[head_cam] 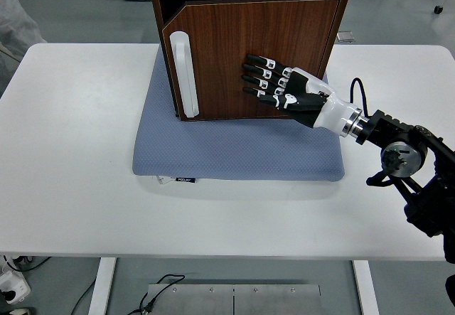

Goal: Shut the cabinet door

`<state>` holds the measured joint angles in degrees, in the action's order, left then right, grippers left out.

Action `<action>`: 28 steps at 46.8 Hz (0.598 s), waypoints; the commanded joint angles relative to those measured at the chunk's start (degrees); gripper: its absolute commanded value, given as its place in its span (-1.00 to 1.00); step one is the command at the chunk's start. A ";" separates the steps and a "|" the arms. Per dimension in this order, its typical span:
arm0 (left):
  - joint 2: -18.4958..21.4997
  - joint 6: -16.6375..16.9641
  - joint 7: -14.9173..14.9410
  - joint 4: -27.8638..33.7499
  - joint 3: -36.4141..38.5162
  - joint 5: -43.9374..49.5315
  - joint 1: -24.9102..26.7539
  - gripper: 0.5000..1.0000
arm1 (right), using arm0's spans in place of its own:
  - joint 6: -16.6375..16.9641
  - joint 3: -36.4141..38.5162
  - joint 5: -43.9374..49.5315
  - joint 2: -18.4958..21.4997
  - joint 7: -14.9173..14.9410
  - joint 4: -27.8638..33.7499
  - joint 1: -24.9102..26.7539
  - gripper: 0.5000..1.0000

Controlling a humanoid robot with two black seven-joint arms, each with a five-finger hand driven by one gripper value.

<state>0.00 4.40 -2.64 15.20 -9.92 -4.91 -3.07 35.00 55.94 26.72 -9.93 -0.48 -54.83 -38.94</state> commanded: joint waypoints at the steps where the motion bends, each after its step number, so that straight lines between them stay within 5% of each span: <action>1: 0.00 0.00 0.01 0.00 -0.01 -0.01 0.00 1.00 | 0.00 1.10 0.00 0.00 0.04 1.12 0.00 1.00; 28: 0.00 -0.09 0.01 0.00 -0.01 -0.10 0.08 1.00 | 0.00 7.08 0.00 0.70 0.22 4.38 0.35 1.00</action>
<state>0.00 4.30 -2.64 15.21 -9.94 -5.01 -2.98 35.01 62.90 26.72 -9.24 -0.31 -50.40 -38.68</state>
